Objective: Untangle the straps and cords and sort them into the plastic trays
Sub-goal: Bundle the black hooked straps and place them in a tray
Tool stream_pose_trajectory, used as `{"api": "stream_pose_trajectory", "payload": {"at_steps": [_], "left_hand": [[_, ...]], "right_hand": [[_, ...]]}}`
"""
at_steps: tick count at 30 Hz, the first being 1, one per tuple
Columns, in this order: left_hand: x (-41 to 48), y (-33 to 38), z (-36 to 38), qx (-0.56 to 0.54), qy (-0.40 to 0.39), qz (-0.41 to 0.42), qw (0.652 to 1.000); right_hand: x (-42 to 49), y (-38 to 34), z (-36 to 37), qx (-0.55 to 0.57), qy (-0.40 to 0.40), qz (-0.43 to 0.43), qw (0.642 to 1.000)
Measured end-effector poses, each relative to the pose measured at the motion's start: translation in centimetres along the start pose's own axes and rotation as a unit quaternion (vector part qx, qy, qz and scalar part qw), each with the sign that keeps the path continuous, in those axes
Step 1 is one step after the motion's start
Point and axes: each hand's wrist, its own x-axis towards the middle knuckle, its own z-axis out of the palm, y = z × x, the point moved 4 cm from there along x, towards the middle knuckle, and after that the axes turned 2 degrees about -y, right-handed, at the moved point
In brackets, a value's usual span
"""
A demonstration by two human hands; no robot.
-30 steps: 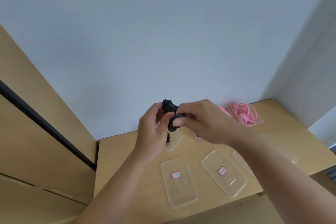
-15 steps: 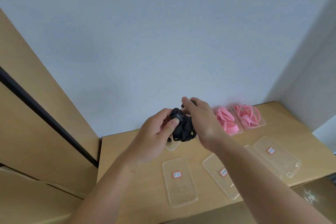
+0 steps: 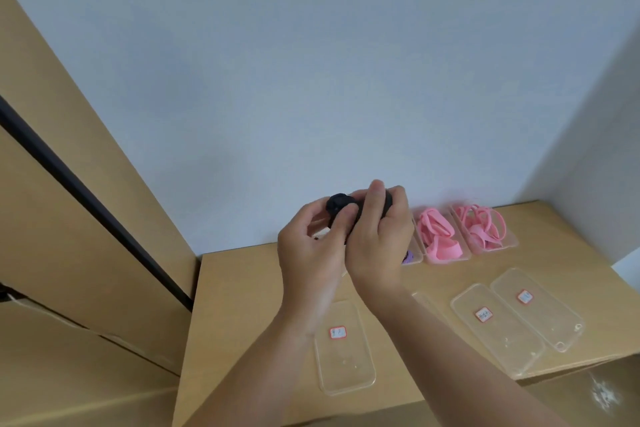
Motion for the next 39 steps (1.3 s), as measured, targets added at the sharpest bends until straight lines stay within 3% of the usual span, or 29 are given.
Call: {"api": "stream_pose_trajectory", "payload": {"at_steps": [5, 7, 9, 11, 13, 16, 18, 23, 28, 32, 39], "left_hand": [[-0.5, 0.2, 0.3, 0.074, -0.02, 0.113, 0.991], [-0.3, 0.5, 0.1, 0.133, -0.059, 0.18, 0.973], [0.1, 0.9, -0.4, 0.184, -0.109, 0.237, 0.948], [0.7, 1.0, -0.7, 0.207, -0.158, 0.258, 0.93], [0.9, 1.3, -0.7, 0.18, -0.162, 0.249, 0.938], [0.4, 1.4, -0.1, 0.058, -0.003, 0.163, 0.985], [-0.8, 1.0, 0.6, 0.018, 0.079, 0.114, 0.99], [-3.4, -1.7, 2.2, -0.021, 0.009, 0.048, 0.999], [-4.1, -2.1, 2.8, -0.19, 0.018, -0.065, 0.979], [-4.4, -1.4, 3.4, -0.238, 0.06, -0.032, 0.969], [-3.9, 0.4, 1.7, -0.129, 0.027, 0.025, 0.991]], "right_hand": [[1.5, -0.4, -0.2, -0.022, -0.112, 0.001, 0.993], [3.0, -0.5, -0.4, 0.0, -0.184, 0.069, 0.981], [3.9, -0.5, -0.5, 0.048, -0.277, 0.162, 0.946], [4.1, -0.6, -0.6, 0.07, -0.329, 0.206, 0.919], [4.2, -0.6, -0.8, 0.063, -0.311, 0.204, 0.926], [3.9, -0.6, -0.6, 0.087, -0.222, 0.206, 0.949], [3.4, -0.3, -0.4, 0.114, -0.172, 0.207, 0.956], [3.5, 0.0, -1.0, 0.206, -0.109, 0.238, 0.943], [3.1, 0.0, -1.5, 0.235, -0.106, 0.226, 0.939], [2.9, -0.8, -2.1, 0.228, -0.154, 0.215, 0.937], [4.3, -3.5, -4.2, 0.17, -0.369, 0.148, 0.902]]}}
